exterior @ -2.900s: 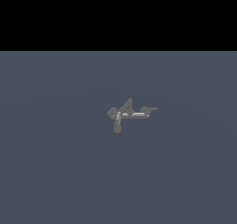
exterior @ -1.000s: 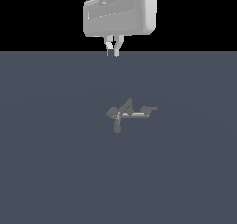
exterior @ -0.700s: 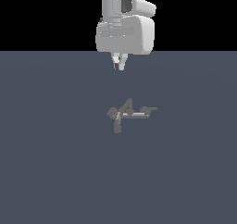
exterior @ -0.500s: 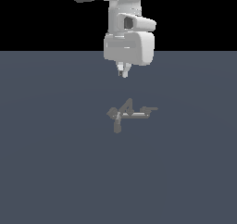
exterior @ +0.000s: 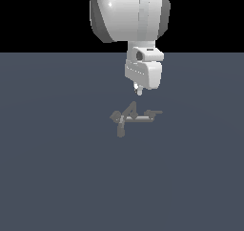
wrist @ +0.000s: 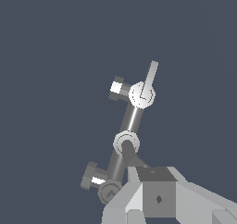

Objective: Turn on the faucet by rotating a designated handle.

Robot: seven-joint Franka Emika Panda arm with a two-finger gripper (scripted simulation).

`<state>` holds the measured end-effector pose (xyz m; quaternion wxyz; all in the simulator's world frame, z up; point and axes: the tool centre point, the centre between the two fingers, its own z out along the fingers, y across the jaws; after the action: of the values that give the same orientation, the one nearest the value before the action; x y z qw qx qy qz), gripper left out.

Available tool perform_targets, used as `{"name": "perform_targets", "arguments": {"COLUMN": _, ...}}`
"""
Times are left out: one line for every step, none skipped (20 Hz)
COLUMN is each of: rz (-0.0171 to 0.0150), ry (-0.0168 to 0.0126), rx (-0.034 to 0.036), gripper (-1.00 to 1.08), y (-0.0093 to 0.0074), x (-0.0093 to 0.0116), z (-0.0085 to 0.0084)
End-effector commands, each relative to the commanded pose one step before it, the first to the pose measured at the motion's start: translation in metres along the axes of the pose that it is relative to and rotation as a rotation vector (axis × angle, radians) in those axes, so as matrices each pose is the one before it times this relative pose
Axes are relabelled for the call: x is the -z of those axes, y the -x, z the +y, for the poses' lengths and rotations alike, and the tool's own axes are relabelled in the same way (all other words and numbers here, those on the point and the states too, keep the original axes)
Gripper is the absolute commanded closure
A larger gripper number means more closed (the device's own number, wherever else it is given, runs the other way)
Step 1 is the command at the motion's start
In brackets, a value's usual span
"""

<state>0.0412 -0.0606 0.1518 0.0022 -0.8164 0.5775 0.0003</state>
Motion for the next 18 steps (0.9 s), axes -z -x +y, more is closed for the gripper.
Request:
{"name": "perform_targets", "arguments": {"rz": 0.00268, "ry": 0.00079, "rx": -0.06918, "gripper": 1.08, "y": -0.01755, "x": -0.01787, "z": -0.00593}}
{"name": "perform_targets", "arguments": {"rz": 0.00058, "ry": 0.00038, "rx": -0.02694, "gripper": 1.08, "y": -0.00679, "x": -0.00693, "z": -0.00244}}
{"name": "perform_targets", "arguments": {"rz": 0.00050, "ry": 0.00034, "rx": -0.02579, "gripper": 1.08, "y": -0.00650, "x": -0.00660, "z": -0.00235}}
{"name": "perform_targets", "arguments": {"rz": 0.00043, "ry": 0.00030, "rx": -0.02458, "gripper": 1.08, "y": -0.00620, "x": -0.00627, "z": -0.00224}}
{"name": "perform_targets", "arguments": {"rz": 0.00036, "ry": 0.00026, "rx": -0.02331, "gripper": 1.08, "y": -0.00588, "x": -0.00593, "z": -0.00213}}
{"name": "perform_targets", "arguments": {"rz": 0.00029, "ry": 0.00023, "rx": -0.02206, "gripper": 1.08, "y": -0.00556, "x": -0.00559, "z": -0.00202}}
{"name": "perform_targets", "arguments": {"rz": 0.00021, "ry": 0.00020, "rx": -0.02082, "gripper": 1.08, "y": -0.00525, "x": -0.00525, "z": -0.00192}}
{"name": "perform_targets", "arguments": {"rz": 0.00014, "ry": 0.00017, "rx": -0.01954, "gripper": 1.08, "y": -0.00493, "x": -0.00489, "z": -0.00181}}
{"name": "perform_targets", "arguments": {"rz": 0.00007, "ry": 0.00014, "rx": -0.01831, "gripper": 1.08, "y": -0.00462, "x": -0.00456, "z": -0.00169}}
{"name": "perform_targets", "arguments": {"rz": 0.00003, "ry": 0.00013, "rx": -0.01704, "gripper": 1.08, "y": -0.00429, "x": -0.00423, "z": -0.00159}}
{"name": "perform_targets", "arguments": {"rz": -0.00001, "ry": 0.00011, "rx": -0.01575, "gripper": 1.08, "y": -0.00397, "x": -0.00389, "z": -0.00146}}
{"name": "perform_targets", "arguments": {"rz": -0.00004, "ry": 0.00009, "rx": -0.01439, "gripper": 1.08, "y": -0.00363, "x": -0.00354, "z": -0.00134}}
{"name": "perform_targets", "arguments": {"rz": -0.00007, "ry": 0.00008, "rx": -0.01297, "gripper": 1.08, "y": -0.00327, "x": -0.00318, "z": -0.00122}}
{"name": "perform_targets", "arguments": {"rz": -0.00010, "ry": 0.00006, "rx": -0.01155, "gripper": 1.08, "y": -0.00291, "x": -0.00281, "z": -0.00108}}
{"name": "perform_targets", "arguments": {"rz": -0.00013, "ry": 0.00005, "rx": -0.01012, "gripper": 1.08, "y": -0.00255, "x": -0.00244, "z": -0.00095}}
{"name": "perform_targets", "arguments": {"rz": -0.00016, "ry": 0.00004, "rx": -0.00871, "gripper": 1.08, "y": -0.00220, "x": -0.00207, "z": -0.00082}}
{"name": "perform_targets", "arguments": {"rz": -0.00018, "ry": 0.00003, "rx": -0.00727, "gripper": 1.08, "y": -0.00183, "x": -0.00171, "z": -0.00069}}
{"name": "perform_targets", "arguments": {"rz": -0.00020, "ry": 0.00002, "rx": -0.00586, "gripper": 1.08, "y": -0.00147, "x": -0.00135, "z": -0.00056}}
